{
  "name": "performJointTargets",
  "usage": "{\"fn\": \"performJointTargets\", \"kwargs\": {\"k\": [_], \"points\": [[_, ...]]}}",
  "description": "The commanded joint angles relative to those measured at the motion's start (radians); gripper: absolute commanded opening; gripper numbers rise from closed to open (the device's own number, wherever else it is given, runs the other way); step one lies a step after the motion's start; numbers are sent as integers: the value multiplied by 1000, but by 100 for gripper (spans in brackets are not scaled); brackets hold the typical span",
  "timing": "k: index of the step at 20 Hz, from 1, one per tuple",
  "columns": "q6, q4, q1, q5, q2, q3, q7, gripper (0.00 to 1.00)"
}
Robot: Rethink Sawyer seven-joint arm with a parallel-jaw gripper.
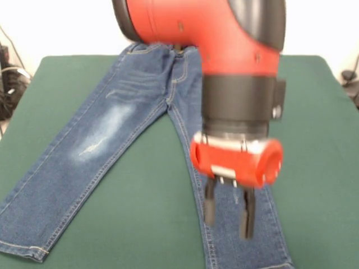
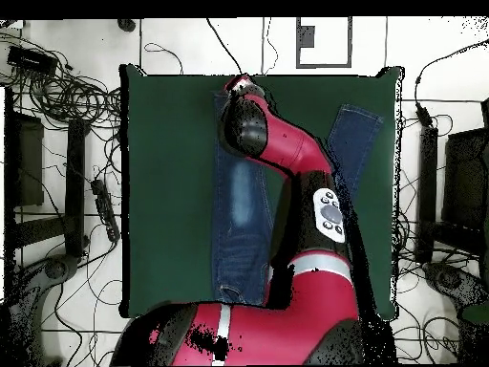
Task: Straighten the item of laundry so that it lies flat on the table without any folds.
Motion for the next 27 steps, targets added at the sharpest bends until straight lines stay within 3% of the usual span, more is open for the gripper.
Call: {"fn": "performJointTargets", "kwargs": {"k": [1, 12, 27], "points": [[175, 202, 0, -11, -201, -7, 120, 100], [241, 269, -19, -60, -348, -57, 71, 100], [313, 194, 28, -93, -355, -160, 84, 100]]}}
